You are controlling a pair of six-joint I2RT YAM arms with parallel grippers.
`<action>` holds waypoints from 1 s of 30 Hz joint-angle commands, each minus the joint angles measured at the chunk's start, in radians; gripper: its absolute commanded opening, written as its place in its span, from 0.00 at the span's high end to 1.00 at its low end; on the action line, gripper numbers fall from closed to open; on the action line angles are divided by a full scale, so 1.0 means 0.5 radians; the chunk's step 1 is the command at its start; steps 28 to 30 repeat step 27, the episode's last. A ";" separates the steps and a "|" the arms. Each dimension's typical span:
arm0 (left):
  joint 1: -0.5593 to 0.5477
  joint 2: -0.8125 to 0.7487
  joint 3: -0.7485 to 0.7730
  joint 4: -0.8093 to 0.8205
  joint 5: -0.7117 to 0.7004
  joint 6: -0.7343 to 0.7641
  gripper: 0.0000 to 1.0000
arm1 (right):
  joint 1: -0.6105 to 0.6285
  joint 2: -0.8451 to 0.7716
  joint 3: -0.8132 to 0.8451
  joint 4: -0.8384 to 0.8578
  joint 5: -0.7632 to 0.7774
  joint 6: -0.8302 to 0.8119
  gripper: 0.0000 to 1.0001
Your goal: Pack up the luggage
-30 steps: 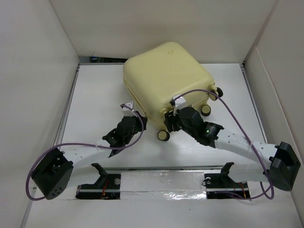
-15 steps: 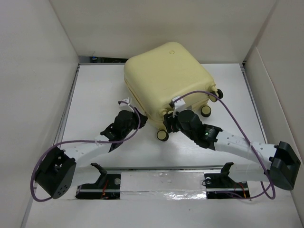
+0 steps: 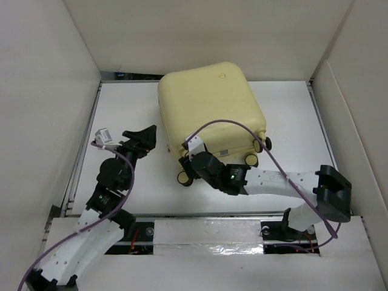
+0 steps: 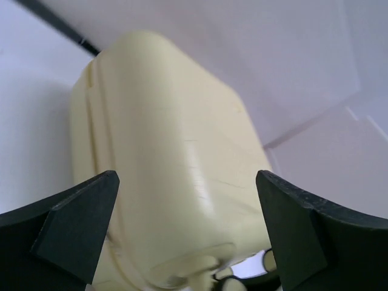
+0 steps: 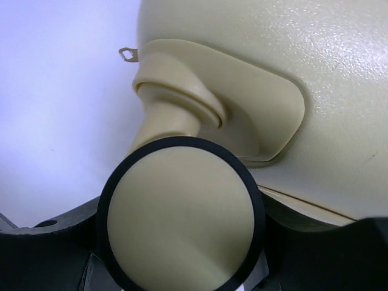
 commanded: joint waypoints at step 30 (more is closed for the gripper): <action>-0.015 -0.242 0.898 -0.728 0.357 0.773 0.01 | 0.147 -2.239 -0.318 -0.365 1.098 -0.102 0.00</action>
